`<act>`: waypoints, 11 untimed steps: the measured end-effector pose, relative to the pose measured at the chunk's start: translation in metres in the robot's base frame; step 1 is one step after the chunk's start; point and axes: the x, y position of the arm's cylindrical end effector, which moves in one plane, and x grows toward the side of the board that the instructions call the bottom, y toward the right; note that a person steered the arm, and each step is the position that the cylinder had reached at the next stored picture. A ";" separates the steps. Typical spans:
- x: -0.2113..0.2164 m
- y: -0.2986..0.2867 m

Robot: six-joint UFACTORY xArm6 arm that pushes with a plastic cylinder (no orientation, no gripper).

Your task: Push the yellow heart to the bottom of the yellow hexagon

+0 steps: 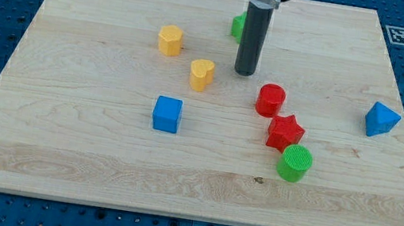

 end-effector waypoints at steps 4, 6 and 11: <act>0.061 -0.021; 0.059 -0.045; 0.030 -0.078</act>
